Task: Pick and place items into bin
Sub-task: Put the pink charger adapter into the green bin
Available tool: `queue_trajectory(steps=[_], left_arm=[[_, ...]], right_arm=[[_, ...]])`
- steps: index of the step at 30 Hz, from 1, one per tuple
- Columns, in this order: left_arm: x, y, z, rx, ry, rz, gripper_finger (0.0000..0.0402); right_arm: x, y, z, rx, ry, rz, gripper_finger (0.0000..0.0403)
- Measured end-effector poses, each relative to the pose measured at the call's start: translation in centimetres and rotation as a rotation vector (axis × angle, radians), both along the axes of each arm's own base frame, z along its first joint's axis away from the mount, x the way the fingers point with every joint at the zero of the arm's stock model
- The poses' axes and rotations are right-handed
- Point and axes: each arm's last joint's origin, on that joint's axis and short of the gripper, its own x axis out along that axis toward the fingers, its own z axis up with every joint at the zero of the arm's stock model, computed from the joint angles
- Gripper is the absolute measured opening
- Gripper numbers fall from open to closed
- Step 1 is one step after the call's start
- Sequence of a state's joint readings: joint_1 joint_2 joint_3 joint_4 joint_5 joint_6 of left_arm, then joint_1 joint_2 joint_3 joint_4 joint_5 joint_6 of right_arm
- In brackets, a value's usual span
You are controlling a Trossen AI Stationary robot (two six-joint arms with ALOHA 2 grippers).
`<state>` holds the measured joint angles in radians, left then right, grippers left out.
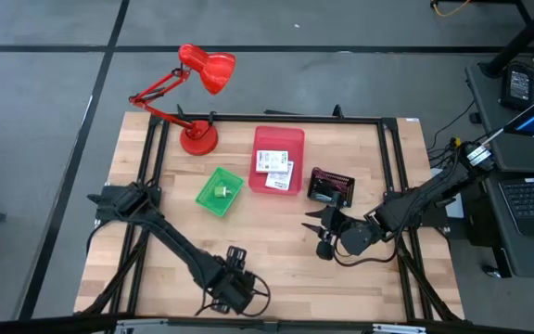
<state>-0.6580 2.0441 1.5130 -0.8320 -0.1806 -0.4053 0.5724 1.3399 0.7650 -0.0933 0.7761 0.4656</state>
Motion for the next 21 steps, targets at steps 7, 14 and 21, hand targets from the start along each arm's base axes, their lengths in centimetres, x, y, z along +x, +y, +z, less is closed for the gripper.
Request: queue_trajectory(steps=[7,14,21], left_arm=[[-0.1,0.6,-1.2,-0.039,0.033,0.008,0.0253],[0.2,1.1,-1.7,-0.051,0.037,-0.011,0.0252],[0.2,1.2,-1.7,-0.043,0.047,-0.069,0.0189]], right_arm=[[0.0,0.0,0.0,0.000,0.001,0.002,0.0120],[0.0,0.0,0.0,-0.001,0.002,0.002,0.0120],[0.0,0.0,0.0,-0.002,0.002,0.002,0.0120]])
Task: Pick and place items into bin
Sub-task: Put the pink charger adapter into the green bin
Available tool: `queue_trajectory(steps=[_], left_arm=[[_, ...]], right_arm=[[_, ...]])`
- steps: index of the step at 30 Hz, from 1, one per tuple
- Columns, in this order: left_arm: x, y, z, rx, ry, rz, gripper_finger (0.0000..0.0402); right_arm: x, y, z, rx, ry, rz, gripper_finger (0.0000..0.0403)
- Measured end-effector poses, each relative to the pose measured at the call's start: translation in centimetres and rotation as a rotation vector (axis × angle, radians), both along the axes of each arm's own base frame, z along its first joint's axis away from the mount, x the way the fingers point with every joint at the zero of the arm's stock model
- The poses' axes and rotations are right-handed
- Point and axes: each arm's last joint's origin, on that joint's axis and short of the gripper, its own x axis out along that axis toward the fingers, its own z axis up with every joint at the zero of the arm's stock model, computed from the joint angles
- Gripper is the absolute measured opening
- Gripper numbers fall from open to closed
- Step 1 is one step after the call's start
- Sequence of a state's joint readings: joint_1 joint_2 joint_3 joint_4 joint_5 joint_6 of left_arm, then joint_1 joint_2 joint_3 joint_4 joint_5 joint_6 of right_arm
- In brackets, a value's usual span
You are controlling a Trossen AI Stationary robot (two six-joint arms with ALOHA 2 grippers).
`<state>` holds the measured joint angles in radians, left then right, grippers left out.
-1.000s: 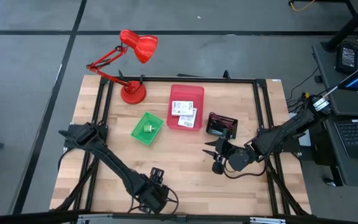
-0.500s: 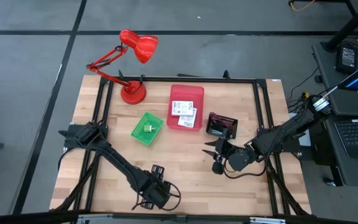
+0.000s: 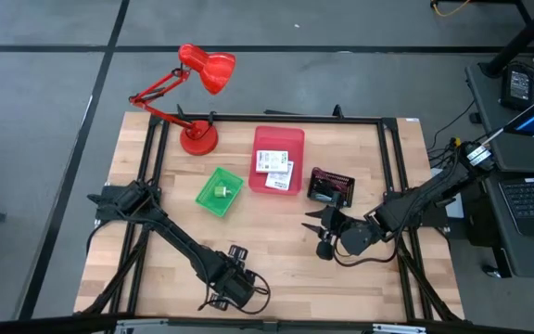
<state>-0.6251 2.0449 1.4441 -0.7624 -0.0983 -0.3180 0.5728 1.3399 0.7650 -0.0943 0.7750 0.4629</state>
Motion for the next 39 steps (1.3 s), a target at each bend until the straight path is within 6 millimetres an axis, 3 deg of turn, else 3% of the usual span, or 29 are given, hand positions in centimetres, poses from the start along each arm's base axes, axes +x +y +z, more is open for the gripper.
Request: queue_trajectory(steps=[10,16,25,39], left_arm=[[-1.1,0.8,0.5,0.068,0.096,-0.083,0.0182],[-1.8,1.5,3.0,0.076,0.076,-0.125,0.0182],[-3.3,3.0,7.9,0.057,-0.138,-0.159,0.0182],[-7.6,8.4,8.8,-0.086,-0.457,-0.111,0.0182]], right_arm=[[0.0,0.0,0.0,0.001,0.000,-0.001,0.0120],[0.0,0.0,0.0,-0.003,0.005,-0.001,0.0120],[0.0,0.0,0.0,-0.006,0.007,0.001,0.0120],[0.0,0.0,-0.1,-0.003,0.011,0.009,0.0120]])
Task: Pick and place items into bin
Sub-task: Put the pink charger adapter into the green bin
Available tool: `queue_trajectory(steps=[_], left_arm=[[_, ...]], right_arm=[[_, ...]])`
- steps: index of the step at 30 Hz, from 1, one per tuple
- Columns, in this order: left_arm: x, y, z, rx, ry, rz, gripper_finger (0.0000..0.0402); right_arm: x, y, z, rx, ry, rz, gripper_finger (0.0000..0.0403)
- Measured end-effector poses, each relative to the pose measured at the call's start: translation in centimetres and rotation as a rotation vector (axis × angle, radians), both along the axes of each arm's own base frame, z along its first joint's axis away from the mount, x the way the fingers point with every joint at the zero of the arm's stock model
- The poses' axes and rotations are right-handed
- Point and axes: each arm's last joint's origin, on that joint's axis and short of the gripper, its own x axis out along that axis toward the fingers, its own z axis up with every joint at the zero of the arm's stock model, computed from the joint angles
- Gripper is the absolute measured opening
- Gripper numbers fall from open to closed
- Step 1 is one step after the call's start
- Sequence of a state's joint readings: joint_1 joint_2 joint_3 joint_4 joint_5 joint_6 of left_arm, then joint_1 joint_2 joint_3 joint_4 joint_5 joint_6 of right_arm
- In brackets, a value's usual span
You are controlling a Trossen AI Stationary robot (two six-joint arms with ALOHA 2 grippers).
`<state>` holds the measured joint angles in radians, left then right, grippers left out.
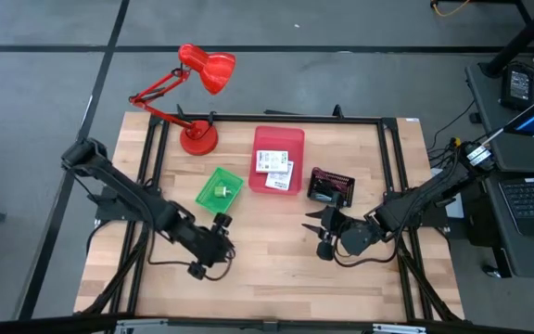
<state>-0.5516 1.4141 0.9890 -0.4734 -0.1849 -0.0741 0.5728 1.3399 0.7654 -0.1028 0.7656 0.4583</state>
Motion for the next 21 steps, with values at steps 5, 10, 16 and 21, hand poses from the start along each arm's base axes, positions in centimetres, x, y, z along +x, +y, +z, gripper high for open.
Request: queue_trajectory(steps=[5,10,16,21], left_arm=[[-1.2,1.8,-0.7,-0.048,-0.093,0.032,0.0182],[-1.8,2.8,-1.1,-0.078,-0.171,0.018,0.0182],[-2.0,4.0,-1.2,-0.138,-0.232,-0.010,0.0182],[-2.3,5.3,-1.7,-0.149,-0.267,0.019,0.0182]], right_arm=[[0.0,0.0,0.0,0.000,0.000,-0.001,0.0120],[0.0,0.0,0.0,0.000,0.000,0.000,0.0120],[0.0,0.0,0.0,-0.001,0.001,0.000,0.0120],[0.0,0.0,0.0,-0.003,0.004,-0.001,0.0120]])
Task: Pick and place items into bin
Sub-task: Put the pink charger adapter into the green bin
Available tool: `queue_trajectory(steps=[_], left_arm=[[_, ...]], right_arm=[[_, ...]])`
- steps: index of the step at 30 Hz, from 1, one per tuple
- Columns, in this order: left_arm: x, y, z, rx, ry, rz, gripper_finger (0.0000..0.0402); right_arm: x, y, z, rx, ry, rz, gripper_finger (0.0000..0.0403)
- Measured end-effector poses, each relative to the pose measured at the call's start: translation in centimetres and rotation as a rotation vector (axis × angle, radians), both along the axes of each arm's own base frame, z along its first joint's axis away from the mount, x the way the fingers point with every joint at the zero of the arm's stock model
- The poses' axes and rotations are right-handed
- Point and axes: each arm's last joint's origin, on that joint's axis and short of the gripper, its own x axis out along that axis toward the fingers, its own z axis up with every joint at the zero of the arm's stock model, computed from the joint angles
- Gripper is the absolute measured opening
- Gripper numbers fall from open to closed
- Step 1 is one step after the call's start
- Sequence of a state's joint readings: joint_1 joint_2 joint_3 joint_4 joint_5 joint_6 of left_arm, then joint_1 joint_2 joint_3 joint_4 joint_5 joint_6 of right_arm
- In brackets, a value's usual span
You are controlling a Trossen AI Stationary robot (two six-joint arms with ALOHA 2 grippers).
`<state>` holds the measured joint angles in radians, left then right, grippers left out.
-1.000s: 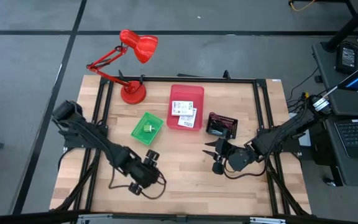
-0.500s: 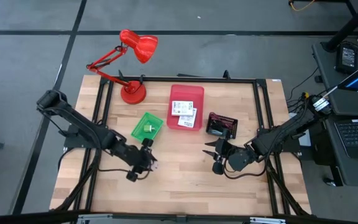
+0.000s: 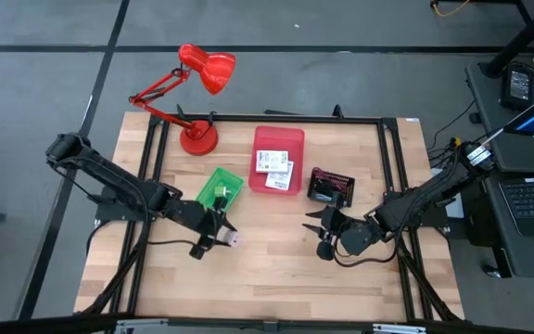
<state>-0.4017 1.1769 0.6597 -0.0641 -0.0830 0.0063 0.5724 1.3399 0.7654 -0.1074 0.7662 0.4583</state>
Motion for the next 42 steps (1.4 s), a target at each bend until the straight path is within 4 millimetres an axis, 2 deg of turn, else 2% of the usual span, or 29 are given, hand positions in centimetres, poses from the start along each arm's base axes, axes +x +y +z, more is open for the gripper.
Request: queue_trajectory(steps=[10,17,27,33,42], left_arm=[[-1.0,2.1,0.6,-0.036,-0.048,0.057,0.0182],[-2.5,5.1,0.1,-0.097,-0.047,0.338,0.0182],[-3.3,7.6,-0.7,-0.086,0.010,0.561,0.0182],[-3.5,8.5,-1.2,-0.085,0.067,0.621,0.0182],[-4.1,8.5,-2.1,-0.137,0.186,0.635,0.0182]], right_arm=[[-0.1,-0.1,-0.2,-0.008,0.018,-0.002,0.0120],[-0.1,-0.1,-0.2,0.013,0.011,-0.017,0.0120],[-0.1,-0.1,-0.2,0.011,0.012,-0.018,0.0120],[0.1,-0.5,-0.2,0.010,0.012,-0.034,0.0120],[0.1,-0.8,-0.3,-0.001,0.027,-0.041,0.0120]])
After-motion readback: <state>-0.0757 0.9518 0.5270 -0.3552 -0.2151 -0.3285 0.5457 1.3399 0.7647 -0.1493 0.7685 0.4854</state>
